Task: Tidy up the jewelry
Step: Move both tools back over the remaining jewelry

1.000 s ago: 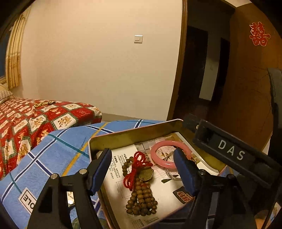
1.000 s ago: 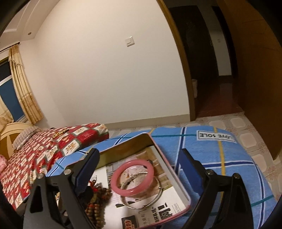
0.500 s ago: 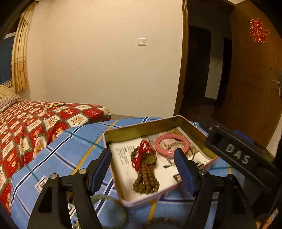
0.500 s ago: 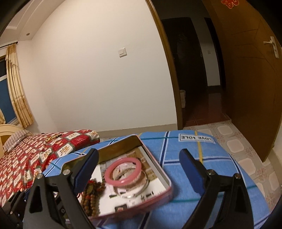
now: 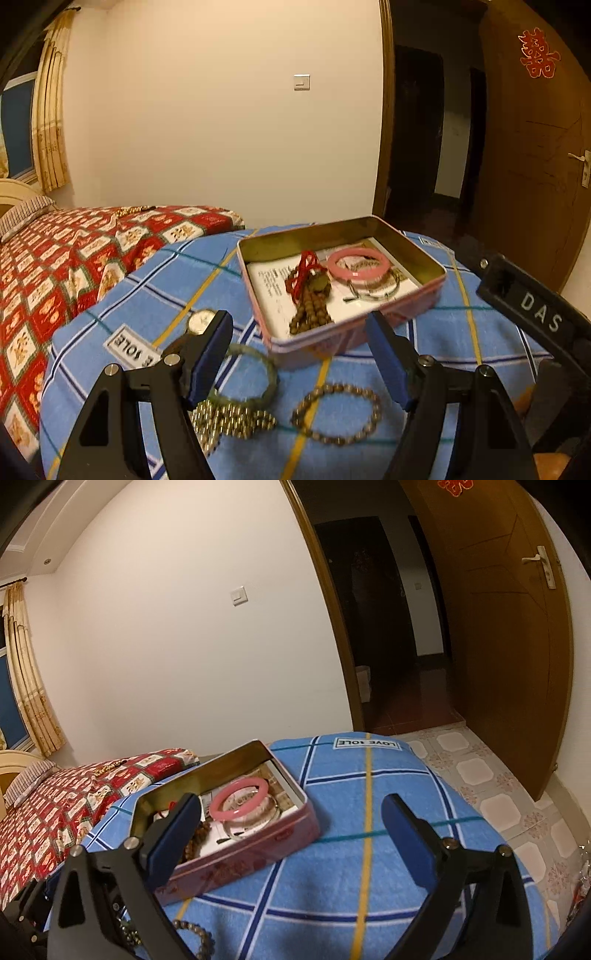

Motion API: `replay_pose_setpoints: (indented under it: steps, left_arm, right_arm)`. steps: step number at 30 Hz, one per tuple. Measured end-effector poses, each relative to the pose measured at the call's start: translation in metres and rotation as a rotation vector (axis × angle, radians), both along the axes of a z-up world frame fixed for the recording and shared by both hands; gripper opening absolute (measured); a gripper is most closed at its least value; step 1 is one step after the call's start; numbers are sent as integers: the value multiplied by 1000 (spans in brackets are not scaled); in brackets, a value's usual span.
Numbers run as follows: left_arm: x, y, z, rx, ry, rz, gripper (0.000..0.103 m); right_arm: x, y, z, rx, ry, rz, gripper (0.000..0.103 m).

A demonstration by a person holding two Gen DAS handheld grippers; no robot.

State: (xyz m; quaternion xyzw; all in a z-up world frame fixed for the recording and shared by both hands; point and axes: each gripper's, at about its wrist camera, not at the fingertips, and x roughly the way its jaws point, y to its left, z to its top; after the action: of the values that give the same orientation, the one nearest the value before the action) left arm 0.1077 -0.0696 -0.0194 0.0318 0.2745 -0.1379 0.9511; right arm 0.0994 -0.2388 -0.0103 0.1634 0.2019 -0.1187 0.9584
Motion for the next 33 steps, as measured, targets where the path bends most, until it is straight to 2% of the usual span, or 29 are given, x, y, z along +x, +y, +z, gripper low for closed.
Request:
replay_pose_setpoints:
  steps: [12, 18, 25, 33]
  left_arm:
    - [-38, 27, -8, -9, 12, -15, 74]
    - [-49, 59, -2, -109, 12, 5, 74]
    - [-61, 88, -1, -84, -7, 37, 74]
    - [-65, 118, -7, -107, 51, 36, 74]
  right_arm:
    - [-21, 24, 3, -59, -10, 72, 101]
    - [-33, 34, -1, -104, -1, 96, 101]
    - [-39, 32, -7, -57, 21, 139, 101]
    - [-40, 41, -11, -40, 57, 217, 100]
